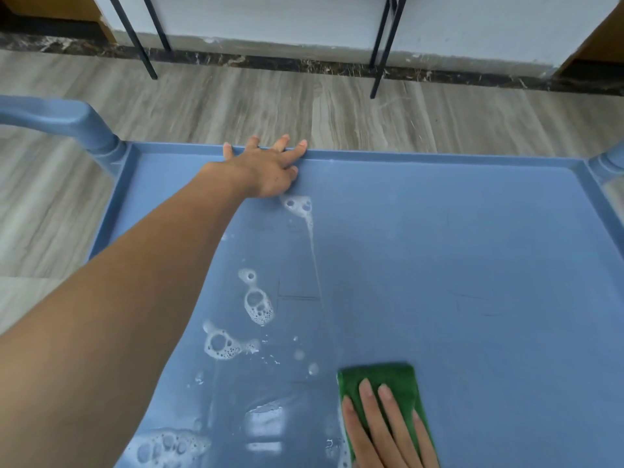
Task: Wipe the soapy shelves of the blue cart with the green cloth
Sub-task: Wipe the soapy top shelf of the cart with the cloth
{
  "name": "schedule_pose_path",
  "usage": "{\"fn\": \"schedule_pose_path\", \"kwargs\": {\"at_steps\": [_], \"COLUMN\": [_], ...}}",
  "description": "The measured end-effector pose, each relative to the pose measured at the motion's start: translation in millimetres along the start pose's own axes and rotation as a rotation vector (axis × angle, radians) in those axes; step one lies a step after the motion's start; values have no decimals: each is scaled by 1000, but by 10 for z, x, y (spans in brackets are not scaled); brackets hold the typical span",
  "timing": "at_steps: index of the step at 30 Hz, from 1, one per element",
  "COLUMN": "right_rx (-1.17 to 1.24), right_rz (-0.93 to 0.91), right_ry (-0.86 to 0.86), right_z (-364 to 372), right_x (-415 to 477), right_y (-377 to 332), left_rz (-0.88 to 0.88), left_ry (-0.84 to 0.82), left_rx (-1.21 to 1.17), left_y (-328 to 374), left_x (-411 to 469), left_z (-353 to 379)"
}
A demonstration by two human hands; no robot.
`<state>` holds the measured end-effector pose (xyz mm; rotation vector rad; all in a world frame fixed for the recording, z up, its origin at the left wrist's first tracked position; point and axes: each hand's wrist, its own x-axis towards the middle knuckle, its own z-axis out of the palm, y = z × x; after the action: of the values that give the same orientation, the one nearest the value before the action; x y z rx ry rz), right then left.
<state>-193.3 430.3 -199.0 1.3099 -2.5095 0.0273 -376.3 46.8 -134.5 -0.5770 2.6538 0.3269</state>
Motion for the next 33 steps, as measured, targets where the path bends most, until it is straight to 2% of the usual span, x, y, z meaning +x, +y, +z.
{"fn": "schedule_pose_path", "kwargs": {"at_steps": [6,10,16,20,25,29,33], "right_rx": [208,422,410,411,370,349,376], "right_rz": [191,230,288,259,189,85,86], "right_ry": [26,-118,-251,-266,-257,-279,-286], "right_z": [-5,82,551,722,770,687,441], "right_x": [404,1040,2437,3074,3103,2858,2240], "right_y": [-81,24,245,377,420,407,261], "left_rz": [7,25,49,96,89,117,115], "left_ry": [-29,-71,-77,-80,48,55,36], "left_rx": [-10,-21,-14,-12,37,43,23], "left_y": [-3,-28,-43,-78,-496,-575,-579], "left_x": [4,29,-1,-6,-37,-51,-30], "left_z": [-61,-109,-165,-163,-21,49,-21]}}
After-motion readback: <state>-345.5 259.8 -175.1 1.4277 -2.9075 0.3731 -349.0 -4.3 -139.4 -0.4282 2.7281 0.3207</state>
